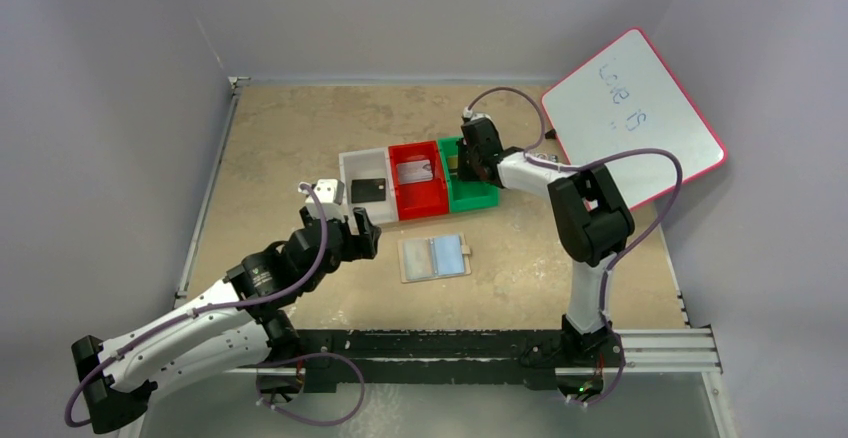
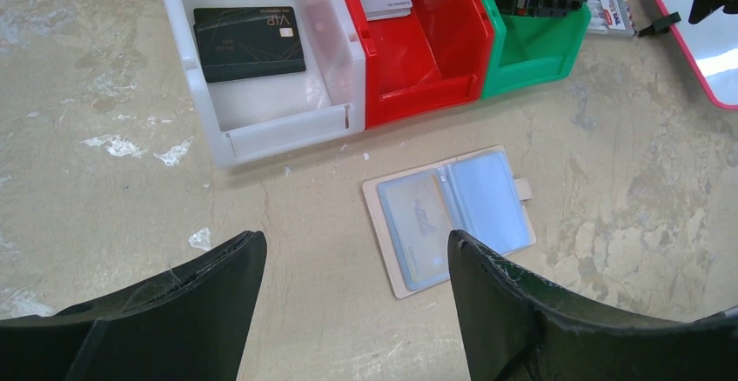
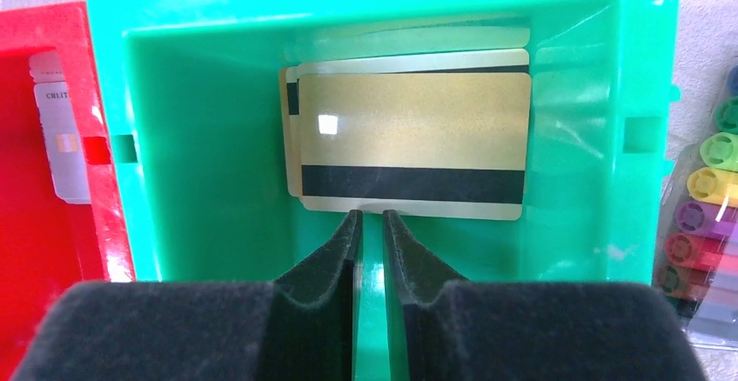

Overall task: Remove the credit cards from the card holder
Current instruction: Place the credit card in the storage box.

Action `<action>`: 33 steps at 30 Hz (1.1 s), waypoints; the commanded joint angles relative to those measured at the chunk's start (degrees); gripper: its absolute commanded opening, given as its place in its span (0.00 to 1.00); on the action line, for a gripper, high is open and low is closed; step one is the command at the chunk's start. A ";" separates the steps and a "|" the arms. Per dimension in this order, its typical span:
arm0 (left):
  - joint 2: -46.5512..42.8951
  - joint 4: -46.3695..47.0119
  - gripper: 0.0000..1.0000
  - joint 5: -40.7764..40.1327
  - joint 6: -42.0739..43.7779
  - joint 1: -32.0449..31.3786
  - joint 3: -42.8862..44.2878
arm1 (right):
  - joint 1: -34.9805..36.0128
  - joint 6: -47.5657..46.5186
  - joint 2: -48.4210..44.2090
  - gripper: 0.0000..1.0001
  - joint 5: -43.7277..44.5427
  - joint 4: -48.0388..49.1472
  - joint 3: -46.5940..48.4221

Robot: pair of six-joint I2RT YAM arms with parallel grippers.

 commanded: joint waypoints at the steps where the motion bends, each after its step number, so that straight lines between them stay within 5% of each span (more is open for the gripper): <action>1: -0.19 2.31 0.76 0.33 -1.01 0.12 0.03 | 0.29 0.92 -0.41 0.17 1.79 0.54 2.75; 10: -0.53 2.01 0.76 0.15 -0.87 0.09 -0.19 | 0.30 -0.29 -0.59 0.18 1.36 -0.41 4.13; 17: -1.77 1.77 0.76 -1.05 -1.55 0.11 -0.75 | 1.07 -0.38 -14.16 0.33 1.51 -0.69 -3.21; 19: -2.03 1.94 0.76 -1.88 -2.10 0.09 -0.95 | 1.79 -0.58 -19.39 0.44 2.15 -0.05 -6.35; 25: -3.58 0.73 0.77 -10.86 -7.70 0.05 -1.67 | 11.74 -3.25 -36.38 0.60 14.46 6.61 -17.70; 33: -2.61 -8.21 0.78 -21.78 -17.38 0.08 -0.67 | 24.03 6.00 -36.92 0.58 16.45 3.70 -22.45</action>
